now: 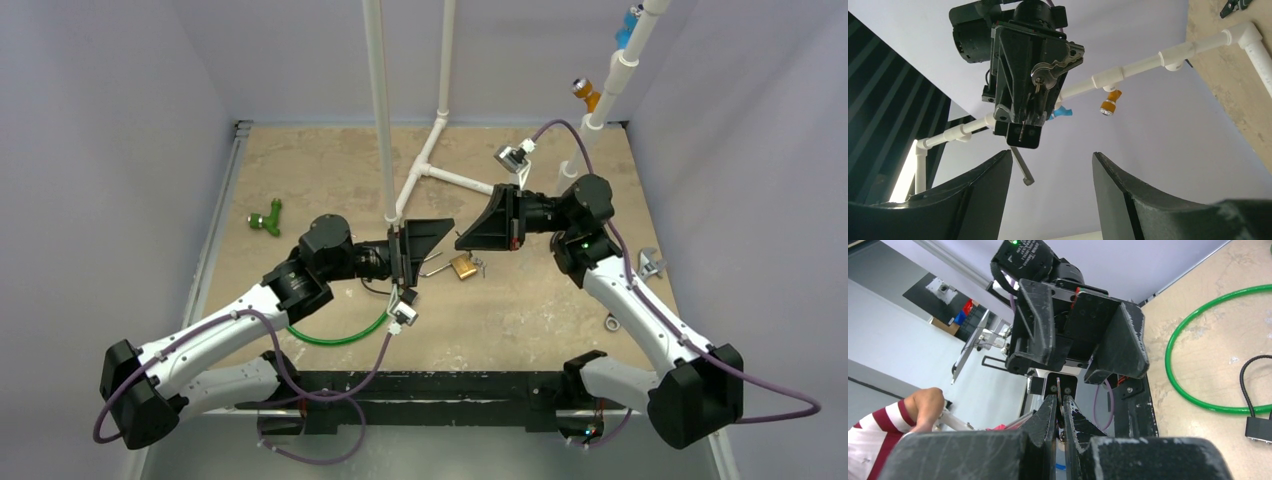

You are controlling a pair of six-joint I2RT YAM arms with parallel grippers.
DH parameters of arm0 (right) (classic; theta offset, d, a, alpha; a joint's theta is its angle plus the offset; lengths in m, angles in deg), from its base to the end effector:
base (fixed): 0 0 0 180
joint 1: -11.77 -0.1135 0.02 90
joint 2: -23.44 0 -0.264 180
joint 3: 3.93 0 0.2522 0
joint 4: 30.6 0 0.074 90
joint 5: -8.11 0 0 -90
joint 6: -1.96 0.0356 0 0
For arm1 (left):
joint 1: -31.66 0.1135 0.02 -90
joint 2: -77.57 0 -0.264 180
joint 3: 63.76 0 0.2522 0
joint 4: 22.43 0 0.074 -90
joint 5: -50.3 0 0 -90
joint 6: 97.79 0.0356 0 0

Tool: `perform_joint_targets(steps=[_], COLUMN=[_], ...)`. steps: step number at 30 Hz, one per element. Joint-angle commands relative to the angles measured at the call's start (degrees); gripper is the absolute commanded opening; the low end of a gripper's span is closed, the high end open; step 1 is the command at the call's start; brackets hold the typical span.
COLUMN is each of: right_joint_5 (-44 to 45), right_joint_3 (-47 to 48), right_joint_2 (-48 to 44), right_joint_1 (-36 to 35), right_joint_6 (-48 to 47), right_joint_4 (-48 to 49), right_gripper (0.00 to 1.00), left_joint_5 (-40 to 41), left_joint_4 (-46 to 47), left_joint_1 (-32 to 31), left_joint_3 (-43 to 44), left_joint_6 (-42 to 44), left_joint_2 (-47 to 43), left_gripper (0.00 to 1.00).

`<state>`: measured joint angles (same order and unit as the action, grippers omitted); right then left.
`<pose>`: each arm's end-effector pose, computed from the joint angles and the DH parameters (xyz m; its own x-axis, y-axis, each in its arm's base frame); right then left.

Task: Unlock with the key
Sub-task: Adjust the key.

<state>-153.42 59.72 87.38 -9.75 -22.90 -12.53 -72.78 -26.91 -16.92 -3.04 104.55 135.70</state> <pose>0.2085 0.1185 0.3754 -0.7484 0.0139 -0.6631 -0.6598 -0.1170 0.7422 0.1418 -0.1901 0.3457 0.9233 0.1250 0.3632 -0.3558 -0.0781 0.9313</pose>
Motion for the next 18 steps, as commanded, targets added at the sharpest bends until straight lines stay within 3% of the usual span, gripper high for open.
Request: perform_joint_targets(steps=[1, 18], right_joint_5=[0.45, 1.45], right_joint_3=[2.12, 4.54], right_joint_2=[1.17, 5.61], right_joint_1=[-0.74, -2.34], right_joint_6=[-3.49, -6.65], right_joint_4=[-2.89, -5.93], right_gripper=[0.0, 0.0], left_joint_5=[0.18, 1.95], left_joint_4=[0.53, -0.15], left_joint_1=[-0.76, -3.04], left_joint_3=[1.12, 1.85], left_joint_6=[2.56, 2.4], left_joint_2=[-0.12, -0.9], left_gripper=[0.59, 0.52])
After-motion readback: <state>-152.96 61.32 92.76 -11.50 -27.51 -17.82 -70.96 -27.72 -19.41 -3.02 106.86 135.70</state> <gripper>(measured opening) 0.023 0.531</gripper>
